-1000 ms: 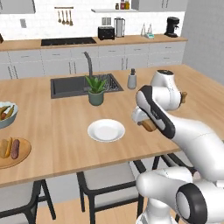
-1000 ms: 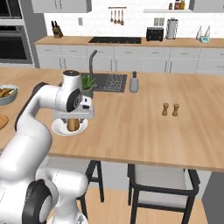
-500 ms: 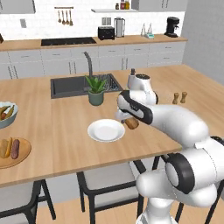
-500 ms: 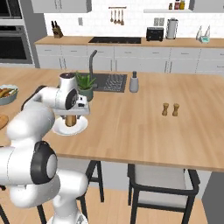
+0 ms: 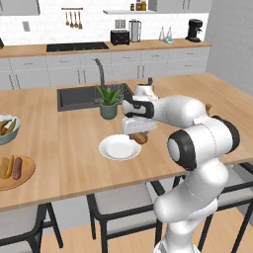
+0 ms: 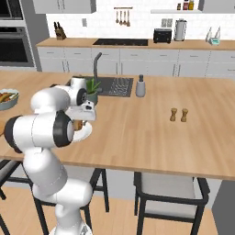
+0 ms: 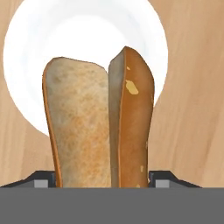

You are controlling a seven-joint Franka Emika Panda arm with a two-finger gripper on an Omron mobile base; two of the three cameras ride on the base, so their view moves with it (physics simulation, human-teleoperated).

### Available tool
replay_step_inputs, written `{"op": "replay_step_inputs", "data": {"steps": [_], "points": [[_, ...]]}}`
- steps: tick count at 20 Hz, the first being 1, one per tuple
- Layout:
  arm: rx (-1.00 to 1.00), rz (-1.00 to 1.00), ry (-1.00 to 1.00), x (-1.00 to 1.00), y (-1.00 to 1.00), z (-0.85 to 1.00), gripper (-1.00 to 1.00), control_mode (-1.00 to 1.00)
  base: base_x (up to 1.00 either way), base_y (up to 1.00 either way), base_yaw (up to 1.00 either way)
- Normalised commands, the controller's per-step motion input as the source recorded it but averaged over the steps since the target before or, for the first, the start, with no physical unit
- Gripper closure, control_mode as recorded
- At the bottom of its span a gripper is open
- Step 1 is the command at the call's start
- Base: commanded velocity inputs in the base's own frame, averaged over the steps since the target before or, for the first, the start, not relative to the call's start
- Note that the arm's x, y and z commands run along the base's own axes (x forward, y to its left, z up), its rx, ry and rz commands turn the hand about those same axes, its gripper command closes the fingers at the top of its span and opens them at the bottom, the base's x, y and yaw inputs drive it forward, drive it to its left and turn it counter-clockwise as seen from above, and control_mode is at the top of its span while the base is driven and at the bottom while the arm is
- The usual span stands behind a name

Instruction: Place one bun and one sausage from the bowl on each plate.

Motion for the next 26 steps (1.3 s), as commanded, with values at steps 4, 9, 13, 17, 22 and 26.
{"op": "replay_step_inputs", "data": {"steps": [4, 9, 13, 17, 22, 26], "points": [[-0.01, 0.08, 0.00, -0.01, 0.20, -0.74, 1.00, -1.00, 0.00, 0.00, 0.00], [-0.02, 0.04, 0.00, 0.11, 0.15, -0.36, 1.00, -1.00, 0.00, 0.00, 0.00], [-0.01, 0.00, 0.01, 0.77, 0.32, -0.07, 1.00, -1.00, 0.00, 0.00, 0.00], [0.00, 0.00, 0.00, 0.38, 0.11, -0.33, 1.00, -1.00, 0.00, 0.00, 0.00], [-0.01, 0.00, 0.00, 0.03, 0.00, -0.31, 1.00, -1.00, 0.00, 0.00, 0.00], [0.00, 0.00, 0.00, 0.00, 0.02, 0.00, -1.00, -1.00, 0.00, 0.00, 0.00]]}}
